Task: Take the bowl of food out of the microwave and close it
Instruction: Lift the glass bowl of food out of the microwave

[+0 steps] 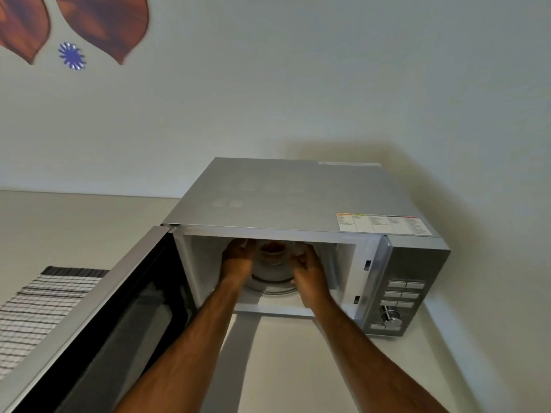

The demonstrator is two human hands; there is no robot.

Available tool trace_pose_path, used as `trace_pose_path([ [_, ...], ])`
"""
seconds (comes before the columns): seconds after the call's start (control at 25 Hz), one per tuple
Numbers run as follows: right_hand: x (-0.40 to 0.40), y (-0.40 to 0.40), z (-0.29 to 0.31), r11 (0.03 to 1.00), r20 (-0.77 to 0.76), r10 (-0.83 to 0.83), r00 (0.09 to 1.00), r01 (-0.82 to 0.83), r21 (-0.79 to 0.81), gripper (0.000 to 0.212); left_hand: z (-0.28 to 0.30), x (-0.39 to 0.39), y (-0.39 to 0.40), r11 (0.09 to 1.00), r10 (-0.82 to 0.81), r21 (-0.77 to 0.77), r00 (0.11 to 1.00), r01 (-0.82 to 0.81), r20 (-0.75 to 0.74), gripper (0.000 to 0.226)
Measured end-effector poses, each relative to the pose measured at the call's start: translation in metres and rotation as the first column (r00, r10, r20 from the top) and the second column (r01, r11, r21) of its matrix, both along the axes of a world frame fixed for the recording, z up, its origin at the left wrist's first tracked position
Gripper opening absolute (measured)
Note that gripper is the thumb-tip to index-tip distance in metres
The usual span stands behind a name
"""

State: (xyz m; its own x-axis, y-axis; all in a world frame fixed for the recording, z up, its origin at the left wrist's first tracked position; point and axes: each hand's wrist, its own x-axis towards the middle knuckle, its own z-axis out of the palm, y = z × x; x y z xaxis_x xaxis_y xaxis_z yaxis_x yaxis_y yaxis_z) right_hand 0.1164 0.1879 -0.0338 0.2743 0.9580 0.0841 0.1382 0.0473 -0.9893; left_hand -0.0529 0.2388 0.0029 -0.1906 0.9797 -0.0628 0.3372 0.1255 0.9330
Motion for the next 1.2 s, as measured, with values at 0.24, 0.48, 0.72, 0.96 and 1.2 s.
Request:
trace_pose_path([
  [0.24,0.006,0.056,0.006,0.989,0.257,-0.144,0.956,0.142,0.026,0.031,-0.008,0.013,0.035,0.976,-0.086,0.174,0.964,0.133,-0.251,0.040],
  [0.48,0.010,0.072,-0.004,0.997,0.424,-0.033,0.905,0.061,-0.053,0.032,-0.022,0.013,0.045,0.959,-0.075,0.244,0.959,0.145,-0.274,0.041],
  [0.72,0.002,0.066,0.007,0.993,0.306,-0.091,0.948,0.109,-0.044,0.028,-0.023,0.016,0.040,0.993,0.031,0.115,0.999,-0.026,-0.042,0.030],
  [0.96,0.001,0.023,0.011,0.994,0.134,-0.104,0.985,0.108,-0.017,0.021,-0.015,0.013,0.002,0.988,0.010,0.154,1.000,-0.006,-0.026,0.026],
  [1.2,0.001,-0.031,0.021,0.990,0.198,-0.083,0.977,0.104,-0.100,0.026,-0.007,0.007,-0.059,0.991,0.003,0.135,1.000,-0.007,0.027,0.040],
])
